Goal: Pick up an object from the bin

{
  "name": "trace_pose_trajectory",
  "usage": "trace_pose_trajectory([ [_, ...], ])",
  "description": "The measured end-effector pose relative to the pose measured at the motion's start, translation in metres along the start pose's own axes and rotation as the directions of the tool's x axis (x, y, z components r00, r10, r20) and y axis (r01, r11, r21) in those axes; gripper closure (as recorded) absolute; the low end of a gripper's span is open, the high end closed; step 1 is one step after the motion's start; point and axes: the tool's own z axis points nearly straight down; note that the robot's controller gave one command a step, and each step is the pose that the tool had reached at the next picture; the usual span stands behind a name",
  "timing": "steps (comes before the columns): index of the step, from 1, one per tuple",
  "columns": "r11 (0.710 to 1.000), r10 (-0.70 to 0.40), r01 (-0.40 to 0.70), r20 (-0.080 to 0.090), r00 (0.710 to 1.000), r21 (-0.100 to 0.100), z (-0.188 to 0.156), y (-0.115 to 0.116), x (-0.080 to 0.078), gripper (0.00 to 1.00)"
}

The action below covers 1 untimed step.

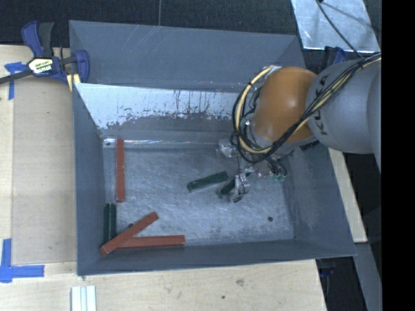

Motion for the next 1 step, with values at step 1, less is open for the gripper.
trace_pose_trajectory([
  [1,1.000,0.001,-0.002,0.006,1.000,0.002,-0.0022,-0.0019,-0.0017,1.00],
])
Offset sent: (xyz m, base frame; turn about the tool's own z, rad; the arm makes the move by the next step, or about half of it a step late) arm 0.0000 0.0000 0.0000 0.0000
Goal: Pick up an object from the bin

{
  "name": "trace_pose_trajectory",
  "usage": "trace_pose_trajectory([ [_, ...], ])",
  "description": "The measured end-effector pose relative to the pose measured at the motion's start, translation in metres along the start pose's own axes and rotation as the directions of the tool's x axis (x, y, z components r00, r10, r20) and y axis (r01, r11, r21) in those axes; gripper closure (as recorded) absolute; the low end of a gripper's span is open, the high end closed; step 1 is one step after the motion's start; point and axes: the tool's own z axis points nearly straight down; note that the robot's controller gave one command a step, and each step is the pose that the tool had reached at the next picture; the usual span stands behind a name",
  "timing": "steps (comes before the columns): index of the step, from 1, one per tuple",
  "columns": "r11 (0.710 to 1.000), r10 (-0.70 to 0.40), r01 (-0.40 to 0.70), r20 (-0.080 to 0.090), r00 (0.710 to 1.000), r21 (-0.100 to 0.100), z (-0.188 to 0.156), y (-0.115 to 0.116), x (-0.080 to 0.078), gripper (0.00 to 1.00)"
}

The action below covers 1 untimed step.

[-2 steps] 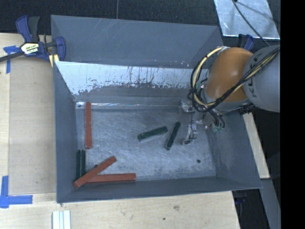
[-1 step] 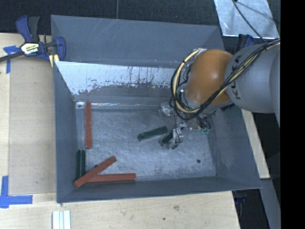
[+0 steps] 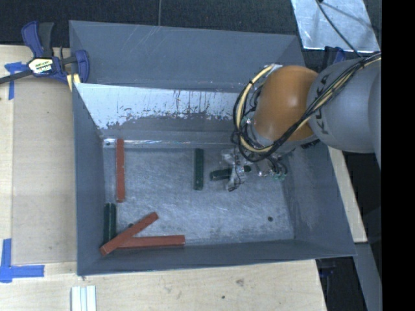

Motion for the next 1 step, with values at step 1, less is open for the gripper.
trace_pose_trajectory([
  [1,0.998,-0.069,0.069,0.003,0.998,0.000,-0.1413,0.0481,0.0491,1.00],
])
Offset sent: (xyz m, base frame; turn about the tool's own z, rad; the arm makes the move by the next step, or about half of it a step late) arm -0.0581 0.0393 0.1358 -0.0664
